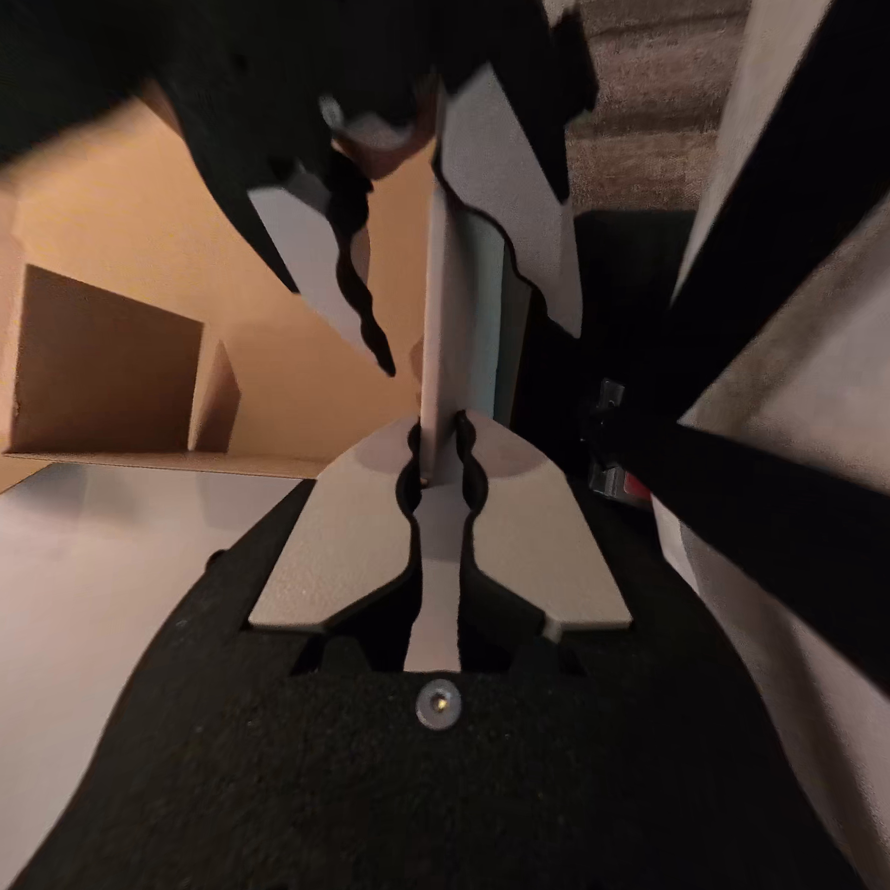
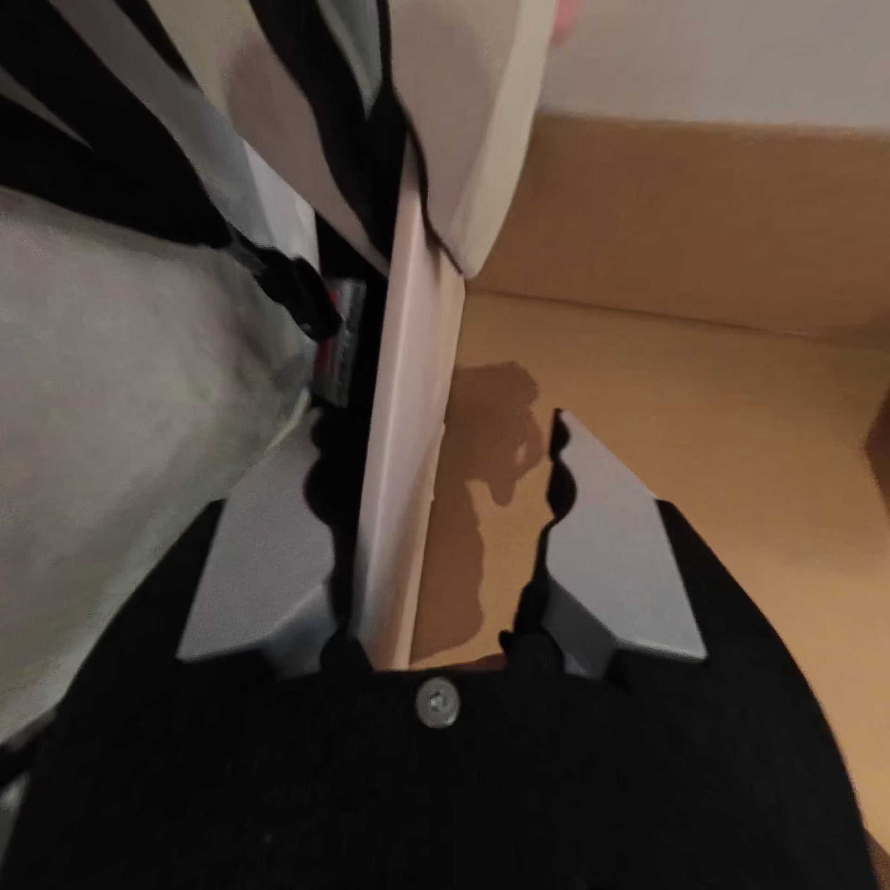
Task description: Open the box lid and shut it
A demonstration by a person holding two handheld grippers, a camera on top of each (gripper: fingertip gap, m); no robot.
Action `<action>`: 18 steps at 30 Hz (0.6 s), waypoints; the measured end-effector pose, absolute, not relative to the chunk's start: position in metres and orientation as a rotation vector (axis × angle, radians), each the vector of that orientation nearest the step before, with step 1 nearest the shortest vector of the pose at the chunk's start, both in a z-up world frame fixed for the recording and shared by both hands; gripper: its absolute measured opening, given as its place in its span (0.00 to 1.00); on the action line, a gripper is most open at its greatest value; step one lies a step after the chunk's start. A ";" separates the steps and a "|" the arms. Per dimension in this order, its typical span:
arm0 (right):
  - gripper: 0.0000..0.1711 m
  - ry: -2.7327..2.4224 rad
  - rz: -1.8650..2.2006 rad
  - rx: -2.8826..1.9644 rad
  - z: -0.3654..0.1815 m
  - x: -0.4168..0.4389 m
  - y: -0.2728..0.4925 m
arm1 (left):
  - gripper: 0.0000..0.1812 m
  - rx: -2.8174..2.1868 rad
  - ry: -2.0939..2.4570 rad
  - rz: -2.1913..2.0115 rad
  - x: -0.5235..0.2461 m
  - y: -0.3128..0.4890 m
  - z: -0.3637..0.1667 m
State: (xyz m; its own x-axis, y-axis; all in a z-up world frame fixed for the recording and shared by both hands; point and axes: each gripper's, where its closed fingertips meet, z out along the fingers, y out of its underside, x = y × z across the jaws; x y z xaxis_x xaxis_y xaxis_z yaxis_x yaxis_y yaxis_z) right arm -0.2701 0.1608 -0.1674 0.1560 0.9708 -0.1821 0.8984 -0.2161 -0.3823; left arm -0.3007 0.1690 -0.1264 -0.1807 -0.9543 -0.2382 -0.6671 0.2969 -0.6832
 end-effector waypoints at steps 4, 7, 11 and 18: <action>0.41 -1.640 0.876 -2.098 -0.142 -0.294 0.155 | 0.06 -1.435 2.019 -0.495 -0.300 0.168 -0.139; 0.40 -1.505 0.849 -2.097 -0.113 -0.272 0.169 | 0.06 -1.441 2.047 -0.462 -0.301 0.169 -0.139; 0.40 -1.303 0.598 -2.377 -0.078 -0.180 0.157 | 0.06 -1.452 2.070 -0.455 -0.300 0.168 -0.140; 0.33 -1.368 0.281 -2.792 -0.161 -0.125 0.099 | 0.06 -1.442 2.086 -0.452 -0.297 0.168 -0.140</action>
